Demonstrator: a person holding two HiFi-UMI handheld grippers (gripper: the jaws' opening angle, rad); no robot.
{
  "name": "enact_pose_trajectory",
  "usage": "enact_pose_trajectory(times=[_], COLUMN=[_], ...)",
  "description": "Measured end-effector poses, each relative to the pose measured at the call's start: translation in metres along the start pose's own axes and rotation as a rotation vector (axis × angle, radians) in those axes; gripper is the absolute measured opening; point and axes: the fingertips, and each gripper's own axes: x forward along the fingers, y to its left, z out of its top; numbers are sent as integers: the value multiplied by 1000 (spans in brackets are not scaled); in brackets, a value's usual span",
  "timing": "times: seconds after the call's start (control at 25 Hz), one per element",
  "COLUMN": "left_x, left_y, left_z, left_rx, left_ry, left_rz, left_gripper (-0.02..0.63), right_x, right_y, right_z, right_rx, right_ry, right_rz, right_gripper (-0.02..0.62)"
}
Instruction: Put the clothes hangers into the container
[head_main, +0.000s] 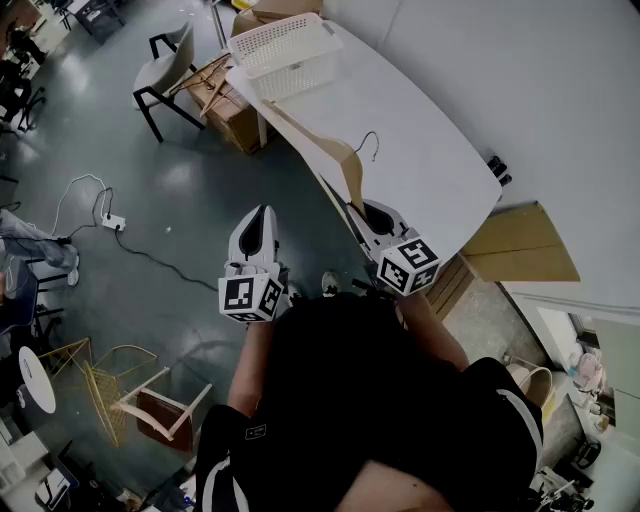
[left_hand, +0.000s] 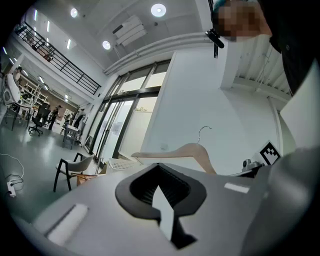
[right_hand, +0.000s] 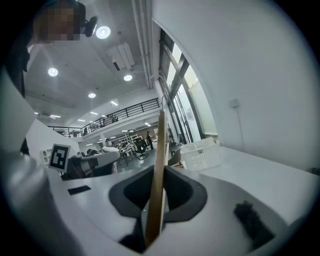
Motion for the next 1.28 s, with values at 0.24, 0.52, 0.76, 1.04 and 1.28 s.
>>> enact_pose_trajectory(times=[0.24, 0.52, 0.76, 1.04, 1.28], left_x=[-1, 3, 13, 27, 21], left_y=[-2, -9, -20, -45, -46], left_z=[-5, -5, -11, -16, -25], left_rx=[-6, -4, -3, 10, 24], left_ry=[2, 2, 3, 7, 20], left_rz=[0, -13, -9, 14, 67], left_gripper=[3, 3, 3, 3, 3], right_x=[-2, -8, -17, -29, -21], right_y=[-1, -4, -19, -44, -53], right_z=[-2, 0, 1, 1, 3], right_rx=[-6, -4, 19, -6, -16], right_ry=[4, -13, -24, -8, -4], right_rz=[-6, -18, -18, 29, 72], right_gripper=[60, 60, 60, 60, 60])
